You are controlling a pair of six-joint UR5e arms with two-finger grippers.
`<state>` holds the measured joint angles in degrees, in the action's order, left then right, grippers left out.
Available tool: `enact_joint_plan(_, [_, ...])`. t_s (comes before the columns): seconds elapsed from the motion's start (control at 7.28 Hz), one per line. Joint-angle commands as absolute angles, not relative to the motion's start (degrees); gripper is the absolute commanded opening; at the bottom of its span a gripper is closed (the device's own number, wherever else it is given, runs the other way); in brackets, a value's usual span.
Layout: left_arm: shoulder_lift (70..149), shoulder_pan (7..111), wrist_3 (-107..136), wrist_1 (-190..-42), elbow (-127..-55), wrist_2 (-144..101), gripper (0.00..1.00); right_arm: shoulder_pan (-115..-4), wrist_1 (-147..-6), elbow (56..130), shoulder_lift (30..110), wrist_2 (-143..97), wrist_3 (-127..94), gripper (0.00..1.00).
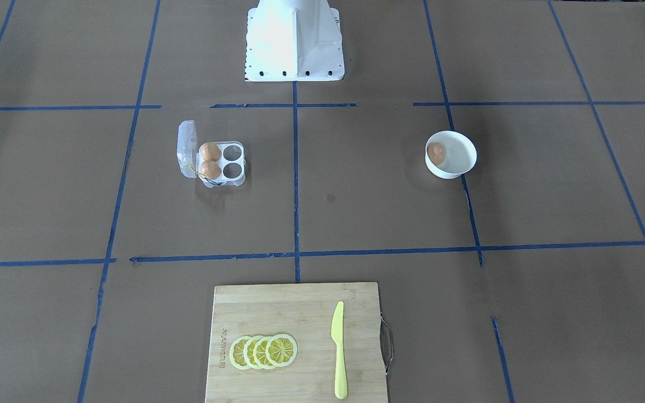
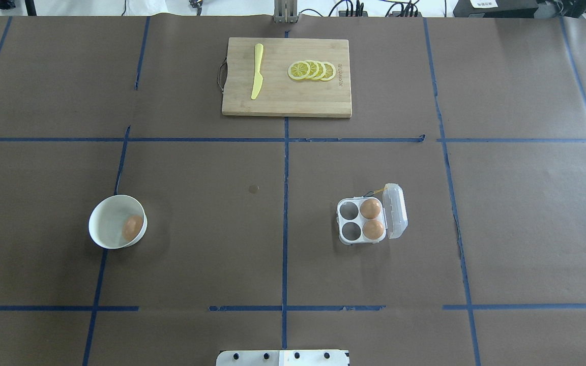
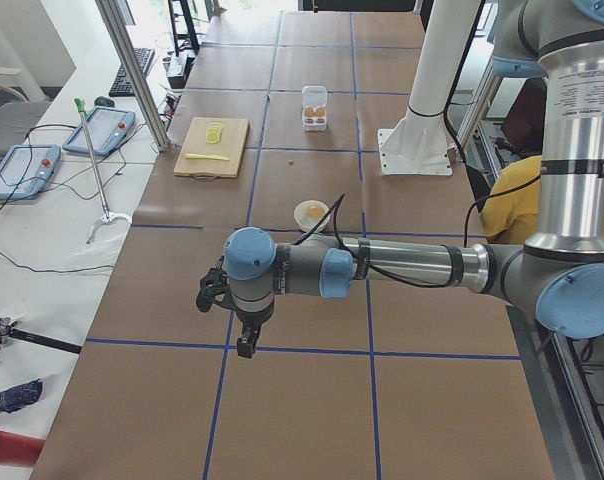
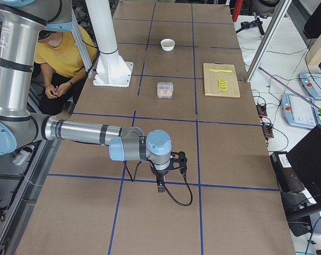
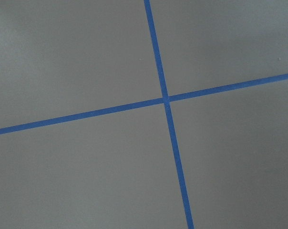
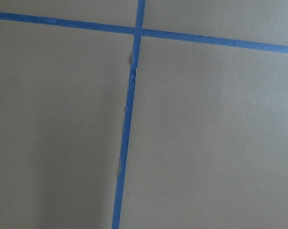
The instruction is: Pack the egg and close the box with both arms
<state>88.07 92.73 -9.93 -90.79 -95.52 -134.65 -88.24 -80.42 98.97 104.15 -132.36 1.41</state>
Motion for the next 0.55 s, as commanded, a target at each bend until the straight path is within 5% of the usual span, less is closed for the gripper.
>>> enact_joint_plan(0.0, [87.98, 92.72, -10.11, -90.88, -95.62, -134.56, 1.00, -88.24, -80.42, 98.96, 104.15, -132.36, 1.41, 1.00])
enact_joint_plan(0.41, [87.80, 92.73, -10.46, -91.05, -96.68, -134.91, 1.00, -88.24, -80.42, 99.23, 104.06, -132.45, 1.41, 1.00])
